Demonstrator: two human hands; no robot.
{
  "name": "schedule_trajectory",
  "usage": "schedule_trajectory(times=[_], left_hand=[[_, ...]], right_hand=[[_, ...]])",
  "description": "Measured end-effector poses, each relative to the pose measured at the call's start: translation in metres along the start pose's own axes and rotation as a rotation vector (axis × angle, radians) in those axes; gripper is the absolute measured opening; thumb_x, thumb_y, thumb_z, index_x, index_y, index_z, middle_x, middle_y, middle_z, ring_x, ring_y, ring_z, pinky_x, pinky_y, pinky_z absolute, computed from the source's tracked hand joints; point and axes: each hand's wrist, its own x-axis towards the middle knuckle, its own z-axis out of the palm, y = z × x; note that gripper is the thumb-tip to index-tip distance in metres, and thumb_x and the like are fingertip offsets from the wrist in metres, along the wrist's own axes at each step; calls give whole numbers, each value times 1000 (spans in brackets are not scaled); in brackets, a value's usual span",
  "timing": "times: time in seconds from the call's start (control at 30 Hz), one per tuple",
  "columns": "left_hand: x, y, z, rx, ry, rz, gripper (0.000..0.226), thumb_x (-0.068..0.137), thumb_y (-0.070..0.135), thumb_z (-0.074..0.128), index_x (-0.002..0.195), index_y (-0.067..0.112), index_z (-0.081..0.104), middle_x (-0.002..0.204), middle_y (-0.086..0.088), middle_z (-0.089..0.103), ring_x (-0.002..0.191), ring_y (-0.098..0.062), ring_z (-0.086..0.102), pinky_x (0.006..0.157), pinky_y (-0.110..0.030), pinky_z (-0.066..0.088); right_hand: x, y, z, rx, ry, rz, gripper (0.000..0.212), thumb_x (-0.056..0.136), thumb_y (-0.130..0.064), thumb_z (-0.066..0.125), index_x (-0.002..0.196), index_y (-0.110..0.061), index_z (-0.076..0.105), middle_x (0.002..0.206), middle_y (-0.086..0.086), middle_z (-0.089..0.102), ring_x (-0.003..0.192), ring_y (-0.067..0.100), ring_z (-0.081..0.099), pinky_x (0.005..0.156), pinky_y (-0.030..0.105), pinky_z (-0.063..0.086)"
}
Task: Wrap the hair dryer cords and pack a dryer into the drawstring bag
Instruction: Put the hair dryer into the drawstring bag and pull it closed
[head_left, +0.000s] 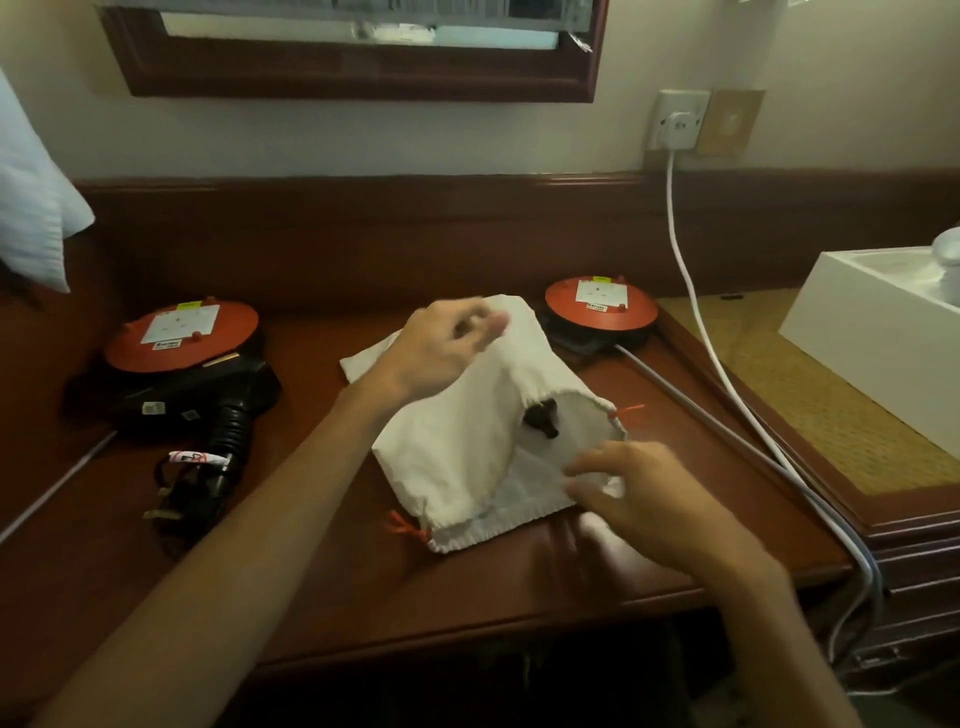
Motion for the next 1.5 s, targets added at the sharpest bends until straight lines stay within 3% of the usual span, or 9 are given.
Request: schedule_trajectory(times=[0.1,0.23,0.37,0.53,0.67,0.8,1.03,1.2,1.5], left_hand=[[-22,-62,30,302,-1,-379,54,97,71,35,122,30,58,126,-6,61,120,-28,56,96,-44,47],[-53,-92,60,458,-204,-500,75,97,74,18,161,35,13,169,-14,2,156,-37,-5,120,-60,-11],[-62,-106,58,560,-283,-456,85,90,83,11,161,38,-2,169,-9,-16,153,-31,-24,118,-58,-22],[-71,-125,35,612,-285,-387,85,84,90,10,158,49,-3,170,2,-13,154,-23,-24,117,-58,-24],[-68,-137,27,657,-308,-356,88,80,93,4,157,51,-5,170,2,-11,154,-24,-22,118,-58,-22],[-63,-144,23,670,-320,-338,91,77,95,1,157,52,-6,170,3,-13,154,-23,-23,119,-59,-20],[-63,-147,19,663,-317,-334,90,79,94,5,157,51,-5,171,2,-10,155,-24,-19,120,-59,-19],[-58,-153,11,684,-304,-327,93,77,97,6,158,51,-1,171,3,-8,156,-25,-16,119,-60,-20],[-55,-149,-3,704,-338,-394,100,74,99,7,159,47,0,171,2,-7,156,-26,-17,117,-61,-23]], right_hand=[[-10,-3,-30,147,293,-111,9,94,-17,69,90,-20,76,80,-14,72,78,0,68,69,9,51],[54,-12,-22,9,551,-116,11,96,-18,63,95,-14,73,86,-3,70,78,11,66,68,25,55],[126,-33,15,-278,267,-191,31,98,-23,61,128,-17,66,129,2,64,118,23,56,101,41,48],[158,-23,62,-663,11,-118,39,96,-29,63,134,-18,60,164,4,27,145,33,30,111,52,35],[143,-13,76,-1005,-23,-179,52,104,-43,44,151,-19,44,170,13,-9,153,43,-17,120,67,2],[146,-29,86,-1350,-201,-144,59,104,-48,36,152,-15,43,166,28,6,152,50,-13,116,67,-16],[162,-23,73,-1091,-245,-191,45,101,-41,42,142,-27,52,166,20,19,155,40,-8,113,66,23],[159,-12,52,-720,-187,-205,37,104,-34,38,128,-19,62,165,1,29,158,23,2,121,56,18],[151,-4,62,-624,-69,-185,36,99,-23,46,131,-23,62,167,-5,21,157,24,-2,122,55,11]])
